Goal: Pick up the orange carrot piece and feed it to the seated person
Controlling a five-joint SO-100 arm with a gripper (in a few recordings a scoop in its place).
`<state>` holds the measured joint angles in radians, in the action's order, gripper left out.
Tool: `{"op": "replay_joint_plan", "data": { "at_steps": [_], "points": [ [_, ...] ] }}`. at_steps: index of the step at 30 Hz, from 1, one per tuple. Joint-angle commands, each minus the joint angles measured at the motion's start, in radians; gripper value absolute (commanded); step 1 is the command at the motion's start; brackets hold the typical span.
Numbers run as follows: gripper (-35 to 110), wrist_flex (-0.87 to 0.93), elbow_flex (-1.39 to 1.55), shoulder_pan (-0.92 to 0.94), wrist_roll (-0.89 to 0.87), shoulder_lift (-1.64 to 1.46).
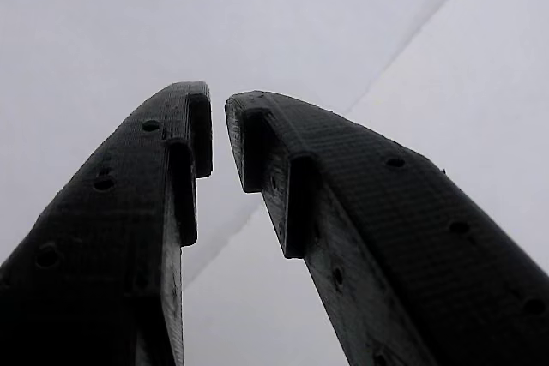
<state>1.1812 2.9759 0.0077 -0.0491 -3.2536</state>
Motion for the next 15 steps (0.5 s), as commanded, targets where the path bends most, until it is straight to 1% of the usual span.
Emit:
{"op": "replay_joint_plan", "data": {
  "at_steps": [1,15],
  "points": [
    [-2,0.018,-0.061,-0.023,-0.015,-0.026],
    [-2,0.018,-0.061,-0.017,-0.015,-0.026]
  ]
}}
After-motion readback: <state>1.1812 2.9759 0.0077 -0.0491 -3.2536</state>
